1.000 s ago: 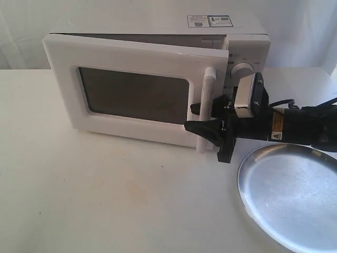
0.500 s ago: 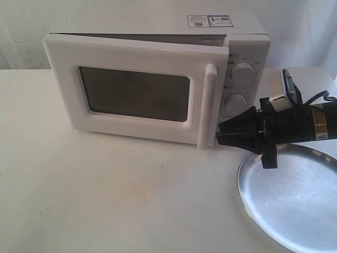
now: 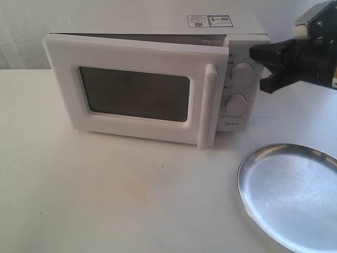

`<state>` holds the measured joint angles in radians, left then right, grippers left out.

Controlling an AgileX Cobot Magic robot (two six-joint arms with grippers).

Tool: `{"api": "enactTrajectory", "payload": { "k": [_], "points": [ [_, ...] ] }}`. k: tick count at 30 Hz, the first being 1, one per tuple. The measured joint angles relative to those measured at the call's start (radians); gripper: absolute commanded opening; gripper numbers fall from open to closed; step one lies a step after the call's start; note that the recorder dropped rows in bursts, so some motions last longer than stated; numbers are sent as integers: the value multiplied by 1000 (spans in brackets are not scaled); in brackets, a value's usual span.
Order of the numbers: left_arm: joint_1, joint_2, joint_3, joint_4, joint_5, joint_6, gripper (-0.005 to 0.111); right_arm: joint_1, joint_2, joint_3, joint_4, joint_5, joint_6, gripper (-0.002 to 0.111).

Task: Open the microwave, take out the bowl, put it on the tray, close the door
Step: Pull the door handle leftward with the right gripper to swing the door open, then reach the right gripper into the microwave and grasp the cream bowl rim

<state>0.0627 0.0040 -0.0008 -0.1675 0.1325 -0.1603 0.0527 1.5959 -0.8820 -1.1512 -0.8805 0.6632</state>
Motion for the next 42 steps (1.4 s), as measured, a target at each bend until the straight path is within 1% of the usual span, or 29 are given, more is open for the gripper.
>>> {"api": "enactTrajectory", "payload": {
  "k": [2, 5, 14, 17, 23, 27, 33, 39, 42],
  "points": [
    [0, 0, 0, 0, 0, 0, 0, 0, 0, 0, 75, -17, -26, 0],
    [0, 0, 0, 0, 0, 0, 0, 13, 6, 0, 130, -31, -41, 0],
    [0, 0, 0, 0, -9, 0, 0, 98, 103, 0, 137, -102, -73, 0],
    [0, 0, 0, 4, -9, 2, 0, 113, 116, 0, 86, -139, -77, 0],
    [0, 0, 0, 6, -9, 6, 0, 134, 116, 0, -155, -306, -77, 0],
    [0, 0, 0, 6, -9, 6, 0, 133, 103, 0, -195, -322, -77, 0],
    [0, 0, 0, 6, -7, 6, 0, 155, 101, 0, -136, -320, -74, 0],
    [0, 0, 0, 18, 0, 8, 0, 245, 109, -2, -104, -127, -102, 0],
    [0, 0, 0, 24, 7, 8, 0, 303, 145, -16, -65, -93, -206, 1]
  ]
}}
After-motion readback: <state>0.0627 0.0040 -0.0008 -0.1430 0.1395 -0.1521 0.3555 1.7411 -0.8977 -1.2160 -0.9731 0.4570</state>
